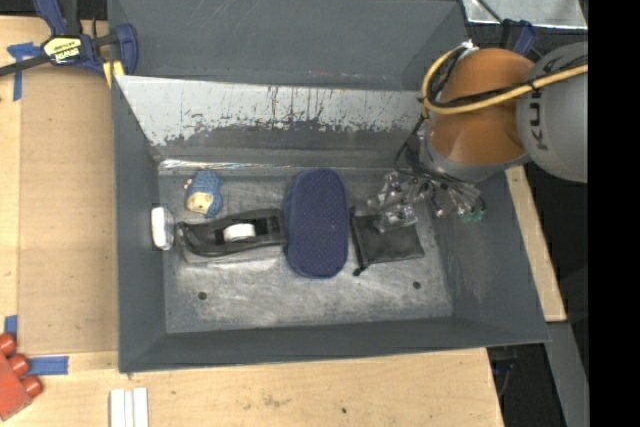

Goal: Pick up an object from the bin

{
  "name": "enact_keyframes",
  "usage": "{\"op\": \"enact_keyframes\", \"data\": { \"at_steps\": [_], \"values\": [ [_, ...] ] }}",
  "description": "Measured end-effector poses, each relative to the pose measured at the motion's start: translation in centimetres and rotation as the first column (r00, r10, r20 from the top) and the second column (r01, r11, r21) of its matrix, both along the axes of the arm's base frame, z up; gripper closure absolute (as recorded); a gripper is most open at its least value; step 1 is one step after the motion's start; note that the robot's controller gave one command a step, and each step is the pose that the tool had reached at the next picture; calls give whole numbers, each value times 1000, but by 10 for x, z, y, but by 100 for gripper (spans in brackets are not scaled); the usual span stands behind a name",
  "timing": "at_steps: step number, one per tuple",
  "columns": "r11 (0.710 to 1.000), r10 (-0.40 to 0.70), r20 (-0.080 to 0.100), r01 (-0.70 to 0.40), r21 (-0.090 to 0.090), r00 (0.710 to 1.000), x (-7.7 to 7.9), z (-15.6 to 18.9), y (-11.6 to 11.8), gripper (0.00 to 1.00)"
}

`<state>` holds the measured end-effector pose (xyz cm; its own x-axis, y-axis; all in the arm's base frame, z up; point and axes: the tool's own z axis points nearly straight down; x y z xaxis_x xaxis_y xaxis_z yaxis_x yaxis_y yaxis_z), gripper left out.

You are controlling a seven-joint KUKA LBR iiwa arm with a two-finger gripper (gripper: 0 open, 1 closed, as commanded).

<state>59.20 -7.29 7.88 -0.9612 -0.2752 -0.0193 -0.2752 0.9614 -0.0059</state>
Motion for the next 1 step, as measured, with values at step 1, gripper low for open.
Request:
{"op": "enact_keyframes", "data": {
  "at_steps": [1],
  "values": [
    [1000, -13, -6, 13, -2, 1000, 23, 133, -15, 100]
  ]
}}
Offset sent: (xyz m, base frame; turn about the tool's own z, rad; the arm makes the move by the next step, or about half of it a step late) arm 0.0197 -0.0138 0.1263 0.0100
